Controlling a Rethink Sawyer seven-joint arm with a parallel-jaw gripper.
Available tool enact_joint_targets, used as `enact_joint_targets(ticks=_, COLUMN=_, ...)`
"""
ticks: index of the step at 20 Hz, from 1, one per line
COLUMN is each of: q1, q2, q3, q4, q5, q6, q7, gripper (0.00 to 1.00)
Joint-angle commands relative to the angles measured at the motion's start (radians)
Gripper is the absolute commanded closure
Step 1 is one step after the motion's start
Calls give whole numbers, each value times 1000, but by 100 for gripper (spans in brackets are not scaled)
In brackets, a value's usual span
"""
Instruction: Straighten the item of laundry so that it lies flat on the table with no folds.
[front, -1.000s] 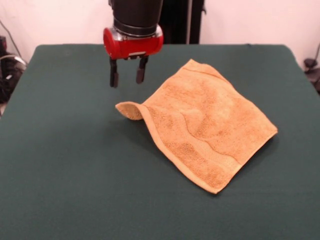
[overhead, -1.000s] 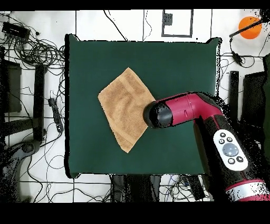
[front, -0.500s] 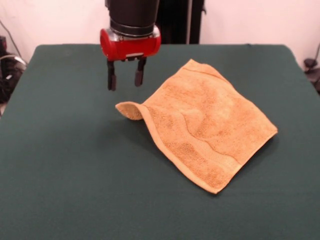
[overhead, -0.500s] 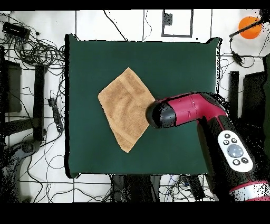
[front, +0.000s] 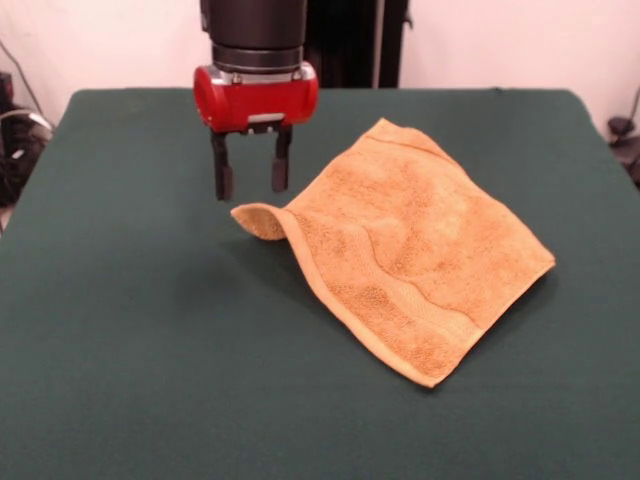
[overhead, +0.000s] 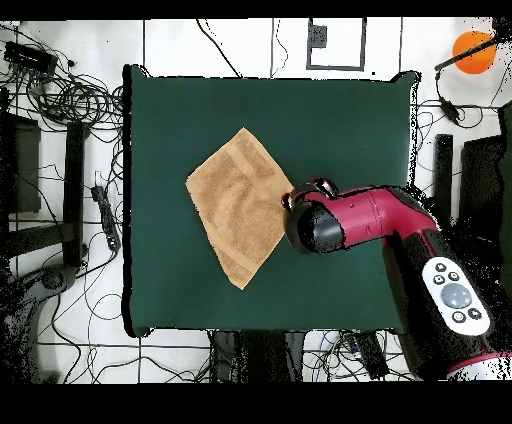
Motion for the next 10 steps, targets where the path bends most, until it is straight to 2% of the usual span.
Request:
enact_joint_targets(ticks=1, q1=28, q2=29, q3=65, q4=104, q5=-37, q6=-63, q7=-56, gripper=0)
enact_joint_targets(ticks=7, q1=38, q2=30, q3=53, q4=98, q5=-38, q6=-61, q7=-66, gripper=0)
enact_joint_targets(ticks=10, q1=63, q2=35, q3=42, q4=64, q5=-6, q6=98, q7=-140, gripper=0)
